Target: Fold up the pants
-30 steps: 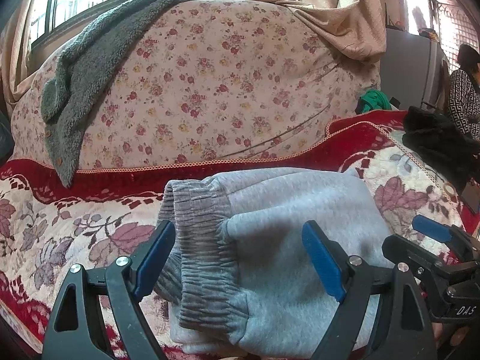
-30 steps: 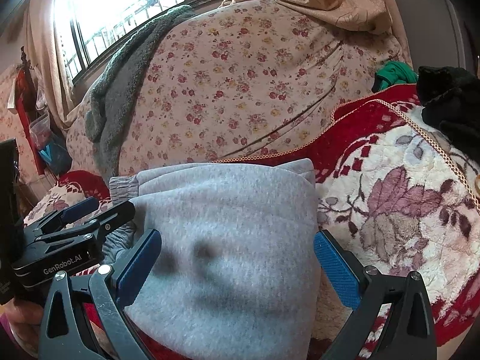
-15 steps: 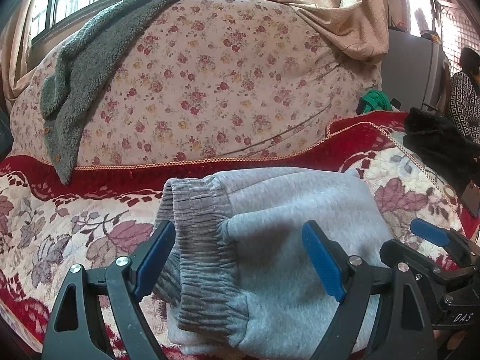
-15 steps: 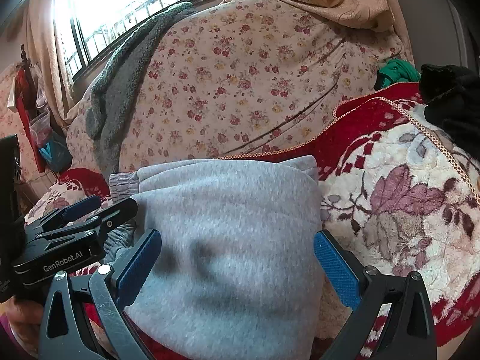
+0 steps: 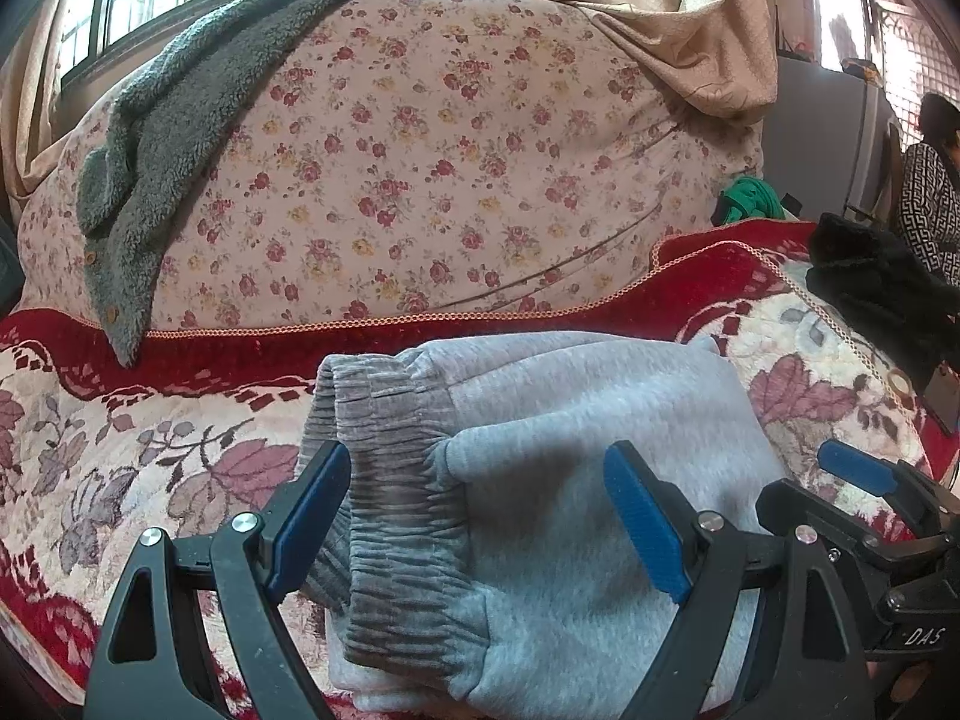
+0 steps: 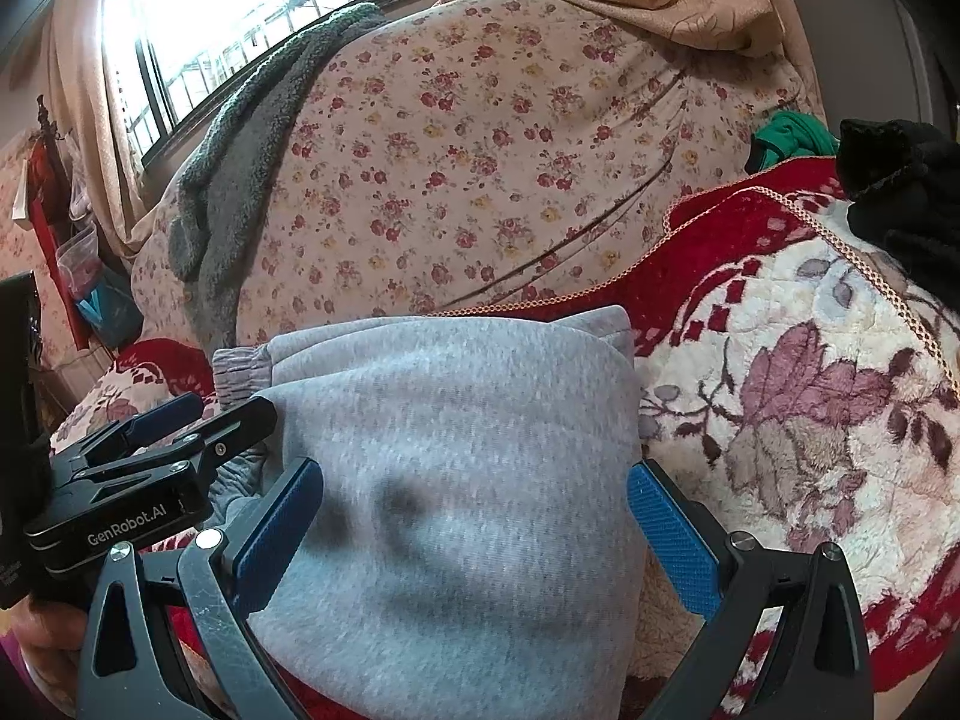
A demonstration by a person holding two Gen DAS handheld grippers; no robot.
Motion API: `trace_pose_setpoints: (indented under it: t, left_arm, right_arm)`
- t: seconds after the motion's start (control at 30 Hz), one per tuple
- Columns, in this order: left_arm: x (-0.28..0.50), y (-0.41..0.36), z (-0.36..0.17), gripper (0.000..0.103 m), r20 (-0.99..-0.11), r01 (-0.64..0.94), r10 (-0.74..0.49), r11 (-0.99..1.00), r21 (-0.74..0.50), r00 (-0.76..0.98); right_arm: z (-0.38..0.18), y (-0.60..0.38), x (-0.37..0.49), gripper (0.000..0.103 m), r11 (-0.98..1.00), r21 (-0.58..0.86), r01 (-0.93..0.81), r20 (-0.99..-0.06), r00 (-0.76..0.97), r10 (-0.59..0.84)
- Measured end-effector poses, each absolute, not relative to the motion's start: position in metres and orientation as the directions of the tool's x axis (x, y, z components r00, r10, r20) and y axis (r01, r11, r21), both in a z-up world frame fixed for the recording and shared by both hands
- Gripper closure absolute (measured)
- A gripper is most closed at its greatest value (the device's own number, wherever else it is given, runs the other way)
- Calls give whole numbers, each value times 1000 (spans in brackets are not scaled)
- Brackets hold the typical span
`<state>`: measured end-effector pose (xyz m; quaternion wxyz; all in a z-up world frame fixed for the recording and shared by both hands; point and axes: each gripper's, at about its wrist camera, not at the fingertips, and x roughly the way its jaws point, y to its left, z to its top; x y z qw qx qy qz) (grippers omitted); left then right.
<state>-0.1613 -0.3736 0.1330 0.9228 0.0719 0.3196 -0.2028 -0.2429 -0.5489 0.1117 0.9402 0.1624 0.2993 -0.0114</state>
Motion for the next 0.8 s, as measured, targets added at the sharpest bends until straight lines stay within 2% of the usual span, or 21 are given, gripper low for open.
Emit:
trace_pose_setpoints:
  t: [0.8]
  left_arm:
    - [-167, -383, 134, 17, -593, 451, -349, 892, 26, 725]
  right_arm:
    - [110, -551, -247, 0, 943, 300, 144, -578, 814, 60]
